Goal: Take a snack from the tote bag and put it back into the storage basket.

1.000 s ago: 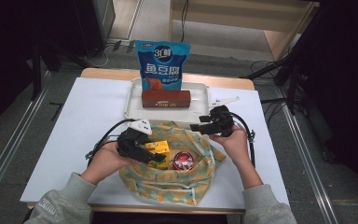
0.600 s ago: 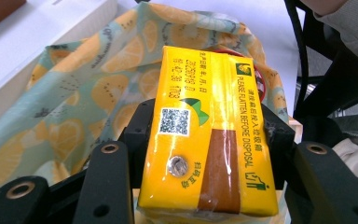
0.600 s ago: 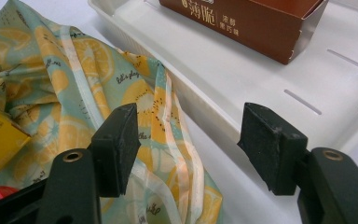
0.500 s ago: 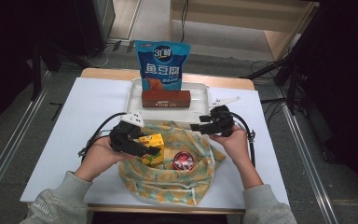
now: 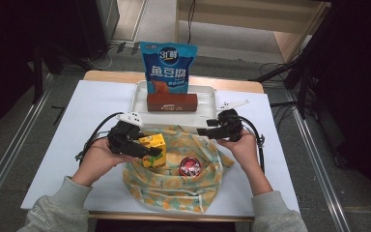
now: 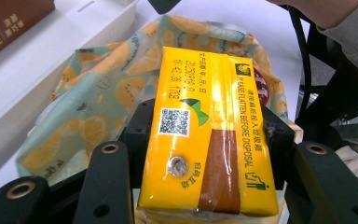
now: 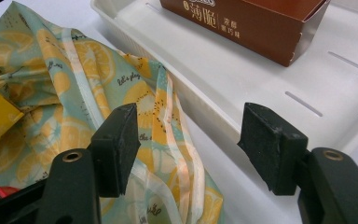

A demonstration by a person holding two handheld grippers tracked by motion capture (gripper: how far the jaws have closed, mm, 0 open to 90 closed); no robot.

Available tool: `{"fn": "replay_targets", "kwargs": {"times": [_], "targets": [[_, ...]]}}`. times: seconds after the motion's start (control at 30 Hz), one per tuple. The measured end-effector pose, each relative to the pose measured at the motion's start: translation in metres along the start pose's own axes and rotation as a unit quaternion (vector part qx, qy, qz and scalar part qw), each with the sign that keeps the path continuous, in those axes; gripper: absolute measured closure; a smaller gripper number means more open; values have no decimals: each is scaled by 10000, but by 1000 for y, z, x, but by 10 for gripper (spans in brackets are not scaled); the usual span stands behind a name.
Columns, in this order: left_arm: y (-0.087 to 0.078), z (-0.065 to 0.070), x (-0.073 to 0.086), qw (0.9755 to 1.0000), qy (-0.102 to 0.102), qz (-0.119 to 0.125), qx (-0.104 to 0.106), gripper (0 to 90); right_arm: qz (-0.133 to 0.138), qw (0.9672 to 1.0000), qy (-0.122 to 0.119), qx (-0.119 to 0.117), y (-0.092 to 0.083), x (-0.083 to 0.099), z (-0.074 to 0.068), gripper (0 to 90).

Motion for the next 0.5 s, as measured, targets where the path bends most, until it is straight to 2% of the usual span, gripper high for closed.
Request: {"fn": "replay_targets", "kwargs": {"times": [0.4,0.5], "targets": [[-15,-5,0,9999,-53,6,-150,511,47,10000,12,-39,-2,-1,0,376],[-19,-7,0,9998,-104,20,-156,512,91,9999,-85,-79,-2,-2,-2,375]]}}
Point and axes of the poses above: each handheld gripper's, and its own axes: y roughly forward along the jaws, x roughly out of its underside, z roughly to its right, the point moved 6 cm from there along y, roughly forward along the jaws, and after that the axes turned 1 degree about x, right-handed, at the moved point
